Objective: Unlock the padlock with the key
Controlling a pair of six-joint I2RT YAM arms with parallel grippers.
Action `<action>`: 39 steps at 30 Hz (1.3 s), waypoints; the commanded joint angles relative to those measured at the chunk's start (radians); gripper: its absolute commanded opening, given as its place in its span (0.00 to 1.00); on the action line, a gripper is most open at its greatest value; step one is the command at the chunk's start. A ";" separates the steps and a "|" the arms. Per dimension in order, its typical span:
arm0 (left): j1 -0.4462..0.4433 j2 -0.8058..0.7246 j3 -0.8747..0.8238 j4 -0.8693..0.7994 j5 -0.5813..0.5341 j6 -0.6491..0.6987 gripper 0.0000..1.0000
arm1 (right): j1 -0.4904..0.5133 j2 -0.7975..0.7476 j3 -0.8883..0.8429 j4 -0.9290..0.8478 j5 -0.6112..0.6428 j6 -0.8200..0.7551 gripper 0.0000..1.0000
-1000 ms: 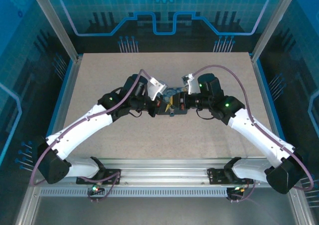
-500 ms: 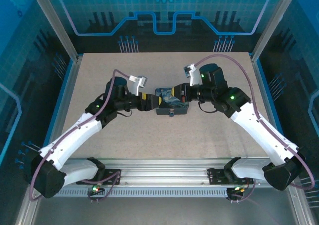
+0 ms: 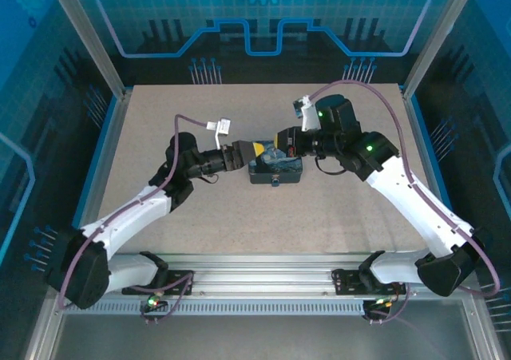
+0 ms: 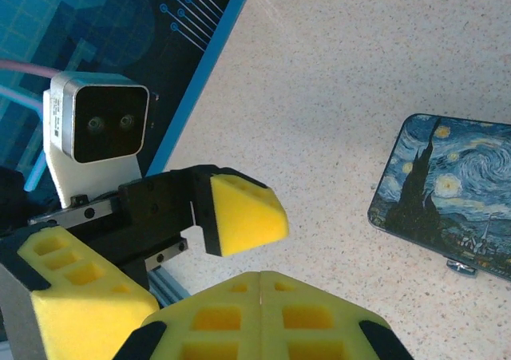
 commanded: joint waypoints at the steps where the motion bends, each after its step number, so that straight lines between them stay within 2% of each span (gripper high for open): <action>1: 0.006 0.048 -0.042 0.331 0.045 -0.207 0.98 | 0.016 0.007 0.031 0.033 0.017 0.054 0.00; 5: 0.002 0.105 -0.068 0.477 0.040 -0.348 0.96 | 0.016 0.023 0.038 0.071 0.048 0.085 0.00; 8: -0.004 0.119 -0.071 0.494 0.032 -0.389 0.94 | 0.017 0.035 0.032 0.121 0.047 0.118 0.00; 16: -0.034 0.123 -0.047 0.457 0.018 -0.391 0.94 | 0.034 0.084 0.027 0.225 0.074 0.180 0.00; 22: -0.035 0.142 -0.056 0.516 -0.007 -0.427 0.94 | 0.049 0.107 0.003 0.295 0.082 0.217 0.00; 26: -0.027 0.161 -0.066 0.575 -0.030 -0.465 0.89 | 0.056 0.099 -0.034 0.318 0.082 0.231 0.00; 39: 0.008 0.178 -0.078 0.604 -0.056 -0.488 0.74 | 0.072 0.018 -0.169 0.346 0.083 0.249 0.00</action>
